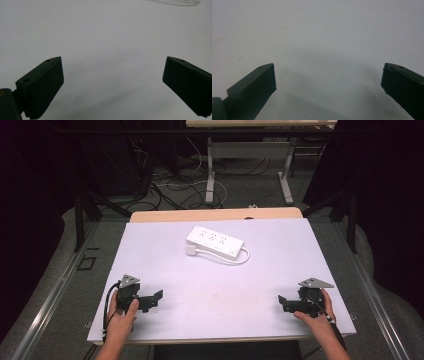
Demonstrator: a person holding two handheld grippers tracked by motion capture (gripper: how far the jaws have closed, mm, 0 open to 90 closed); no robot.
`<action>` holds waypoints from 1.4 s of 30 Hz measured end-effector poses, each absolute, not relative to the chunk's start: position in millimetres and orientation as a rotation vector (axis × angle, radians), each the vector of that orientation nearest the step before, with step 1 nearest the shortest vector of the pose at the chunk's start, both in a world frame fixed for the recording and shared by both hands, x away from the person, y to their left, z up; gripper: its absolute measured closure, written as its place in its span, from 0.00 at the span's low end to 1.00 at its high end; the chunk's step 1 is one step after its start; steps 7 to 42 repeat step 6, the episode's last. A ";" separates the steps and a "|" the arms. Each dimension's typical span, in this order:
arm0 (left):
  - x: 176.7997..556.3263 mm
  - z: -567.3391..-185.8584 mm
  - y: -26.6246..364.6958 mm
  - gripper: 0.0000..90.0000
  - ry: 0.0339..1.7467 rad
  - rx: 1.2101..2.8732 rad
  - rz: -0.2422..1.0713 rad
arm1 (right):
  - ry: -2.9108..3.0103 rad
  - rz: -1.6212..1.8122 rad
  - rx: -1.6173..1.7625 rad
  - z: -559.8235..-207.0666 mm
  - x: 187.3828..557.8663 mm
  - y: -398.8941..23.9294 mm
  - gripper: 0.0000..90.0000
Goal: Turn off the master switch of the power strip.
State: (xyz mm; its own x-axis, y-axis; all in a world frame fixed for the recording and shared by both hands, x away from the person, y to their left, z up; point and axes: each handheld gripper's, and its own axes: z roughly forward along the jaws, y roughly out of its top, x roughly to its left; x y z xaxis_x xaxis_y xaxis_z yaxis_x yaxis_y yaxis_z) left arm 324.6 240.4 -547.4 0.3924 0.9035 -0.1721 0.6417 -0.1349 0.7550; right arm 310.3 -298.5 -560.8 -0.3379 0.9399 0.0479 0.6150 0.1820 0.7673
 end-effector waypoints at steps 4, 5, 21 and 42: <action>324.7 -546.6 240.7 0.04 1.333 1.876 0.416 | 2.025 0.990 1.451 -560.6 310.3 -298.4 0.00; 324.9 -546.7 240.4 0.04 1.332 1.874 0.417 | 2.025 0.991 1.452 -560.5 310.0 -298.4 0.00; 324.9 -546.4 240.5 0.04 1.332 1.878 0.415 | 2.025 0.990 1.450 -560.5 309.9 -298.6 0.00; 324.9 -546.4 240.5 0.04 1.332 1.878 0.415 | 2.025 0.990 1.450 -560.5 309.9 -298.6 0.00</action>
